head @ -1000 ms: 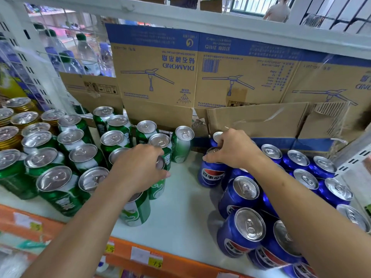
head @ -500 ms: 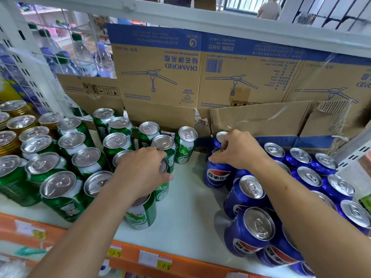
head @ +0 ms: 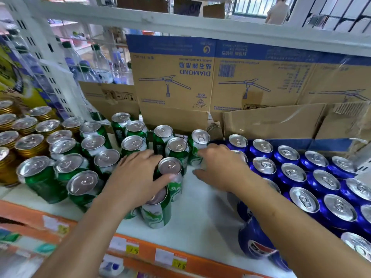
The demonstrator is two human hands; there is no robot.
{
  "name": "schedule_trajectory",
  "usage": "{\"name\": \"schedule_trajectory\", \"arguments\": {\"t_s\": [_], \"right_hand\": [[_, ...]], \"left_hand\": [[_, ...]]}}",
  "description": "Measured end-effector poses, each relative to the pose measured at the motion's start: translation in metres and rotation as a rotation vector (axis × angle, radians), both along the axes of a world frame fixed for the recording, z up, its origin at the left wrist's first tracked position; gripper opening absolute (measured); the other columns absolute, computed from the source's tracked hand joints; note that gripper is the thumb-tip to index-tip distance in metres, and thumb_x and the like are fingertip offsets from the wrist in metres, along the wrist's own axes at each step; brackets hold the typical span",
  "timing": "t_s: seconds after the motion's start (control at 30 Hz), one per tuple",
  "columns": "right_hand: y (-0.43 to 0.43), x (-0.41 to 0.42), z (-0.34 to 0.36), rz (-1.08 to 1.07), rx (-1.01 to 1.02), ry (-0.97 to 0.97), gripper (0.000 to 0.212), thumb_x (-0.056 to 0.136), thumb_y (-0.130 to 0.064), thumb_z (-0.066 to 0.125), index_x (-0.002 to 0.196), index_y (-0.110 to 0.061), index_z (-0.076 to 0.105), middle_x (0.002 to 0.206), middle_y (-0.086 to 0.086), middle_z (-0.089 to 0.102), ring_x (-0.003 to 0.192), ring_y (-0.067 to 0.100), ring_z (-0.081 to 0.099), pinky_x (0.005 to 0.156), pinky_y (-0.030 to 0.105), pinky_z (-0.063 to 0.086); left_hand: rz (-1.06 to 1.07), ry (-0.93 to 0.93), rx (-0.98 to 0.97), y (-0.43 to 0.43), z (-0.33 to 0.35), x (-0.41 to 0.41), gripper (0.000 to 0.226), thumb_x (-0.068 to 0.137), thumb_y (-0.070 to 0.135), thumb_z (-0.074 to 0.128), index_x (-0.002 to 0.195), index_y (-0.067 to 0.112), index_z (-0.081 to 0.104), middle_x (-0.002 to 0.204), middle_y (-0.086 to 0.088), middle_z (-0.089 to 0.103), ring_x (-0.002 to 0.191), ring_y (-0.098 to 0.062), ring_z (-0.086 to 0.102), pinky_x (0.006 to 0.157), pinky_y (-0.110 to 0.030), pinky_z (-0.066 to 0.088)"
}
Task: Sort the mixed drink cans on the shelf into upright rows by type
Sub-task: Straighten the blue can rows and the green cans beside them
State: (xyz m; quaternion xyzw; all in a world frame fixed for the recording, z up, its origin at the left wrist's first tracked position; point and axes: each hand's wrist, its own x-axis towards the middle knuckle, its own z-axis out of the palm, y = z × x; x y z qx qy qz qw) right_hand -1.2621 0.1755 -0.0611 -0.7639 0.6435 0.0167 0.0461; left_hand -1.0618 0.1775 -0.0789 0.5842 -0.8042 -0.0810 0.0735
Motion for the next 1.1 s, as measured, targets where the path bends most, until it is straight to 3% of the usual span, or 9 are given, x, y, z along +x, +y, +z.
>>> {"name": "schedule_trajectory", "arguments": {"t_s": [0.2, 0.3, 0.43, 0.6, 0.67, 0.73, 0.83, 1.0, 1.1], "right_hand": [[-0.001, 0.038, -0.004, 0.164, 0.115, -0.249, 0.015, 0.087, -0.026, 0.058, 0.094, -0.021, 0.046, 0.1, 0.007, 0.049, 0.101, 0.032, 0.055, 0.074, 0.034, 0.044], [-0.001, 0.049, -0.011, 0.19, 0.141, -0.265, 0.015, 0.085, -0.019, 0.055, 0.092, -0.022, 0.042, 0.1, 0.008, 0.047, 0.096, 0.033, 0.054, 0.074, 0.035, 0.045], [-0.002, 0.044, -0.014, 0.148, 0.124, -0.372, 0.013, 0.084, -0.02, 0.058, 0.096, -0.018, 0.054, 0.1, 0.007, 0.058, 0.089, 0.028, 0.054, 0.075, 0.037, 0.05], [-0.017, 0.049, -0.014, -0.092, -0.097, -0.573, 0.024, 0.088, -0.024, 0.059, 0.109, -0.014, 0.063, 0.105, 0.005, 0.063, 0.091, 0.025, 0.062, 0.078, 0.039, 0.052], [-0.033, 0.056, -0.019, -0.208, -0.163, -0.554, 0.023, 0.084, -0.03, 0.054, 0.101, -0.015, 0.059, 0.102, 0.005, 0.058, 0.089, 0.028, 0.061, 0.066, 0.033, 0.048], [-0.051, 0.062, -0.025, -0.266, -0.097, -0.426, 0.019, 0.078, -0.037, 0.045, 0.089, -0.021, 0.048, 0.096, 0.001, 0.048, 0.09, 0.03, 0.057, 0.055, 0.027, 0.034], [-0.068, 0.07, -0.028, -0.334, -0.037, -0.309, 0.019, 0.083, -0.036, 0.054, 0.091, -0.022, 0.044, 0.098, 0.003, 0.049, 0.092, 0.031, 0.057, 0.062, 0.03, 0.038], [-0.066, 0.081, -0.021, -0.454, -0.085, -0.234, 0.042, 0.079, -0.041, 0.07, 0.111, -0.016, 0.059, 0.109, 0.008, 0.062, 0.1, 0.031, 0.06, 0.067, 0.03, 0.037], [-0.059, 0.083, -0.014, -0.459, -0.117, -0.27, 0.039, 0.081, -0.037, 0.07, 0.115, -0.021, 0.06, 0.107, 0.006, 0.063, 0.098, 0.029, 0.058, 0.065, 0.027, 0.031]], "left_hand": [[0.053, 0.0, 0.051, 0.027, 0.008, 0.032, 0.057, 0.094, 0.055, 0.042, 0.147, 0.037, 0.031, 0.153, 0.013, 0.031, 0.136, -0.013, 0.036, 0.104, -0.034, 0.04], [0.088, 0.015, 0.059, 0.031, 0.013, 0.045, 0.047, 0.094, 0.052, 0.046, 0.135, 0.029, 0.05, 0.129, 0.01, 0.054, 0.11, -0.012, 0.054, 0.087, -0.035, 0.05], [0.059, 0.056, 0.026, 0.017, 0.021, 0.049, 0.038, 0.093, 0.047, 0.053, 0.126, 0.029, 0.057, 0.112, 0.009, 0.06, 0.088, -0.009, 0.059, 0.075, -0.035, 0.053], [-0.074, -0.016, 0.044, -0.026, 0.028, 0.043, 0.038, 0.095, 0.046, 0.049, 0.127, 0.026, 0.054, 0.122, 0.004, 0.056, 0.11, -0.017, 0.054, 0.085, -0.035, 0.05], [-0.134, -0.046, 0.088, -0.045, 0.029, 0.043, 0.043, 0.097, 0.044, 0.048, 0.135, 0.025, 0.048, 0.133, 0.003, 0.051, 0.119, -0.019, 0.05, 0.091, -0.037, 0.048], [-0.186, -0.096, 0.109, -0.064, 0.03, 0.046, 0.041, 0.097, 0.044, 0.049, 0.132, 0.024, 0.05, 0.121, 0.003, 0.054, 0.112, -0.021, 0.054, 0.087, -0.037, 0.049], [-0.274, -0.102, 0.108, -0.092, 0.031, 0.051, 0.036, 0.095, 0.043, 0.052, 0.123, 0.022, 0.055, 0.101, 0.003, 0.058, 0.094, -0.021, 0.059, 0.078, -0.039, 0.053], [-0.422, -0.148, 0.072, -0.136, 0.029, 0.03, 0.047, 0.091, 0.038, 0.059, 0.132, 0.019, 0.047, 0.121, -0.002, 0.051, 0.112, -0.026, 0.054, 0.089, -0.045, 0.049], [-0.496, -0.191, 0.113, -0.151, 0.029, 0.002, 0.051, 0.087, 0.025, 0.062, 0.134, 0.02, 0.044, 0.122, -0.004, 0.048, 0.112, -0.028, 0.053, 0.088, -0.044, 0.049]]}}
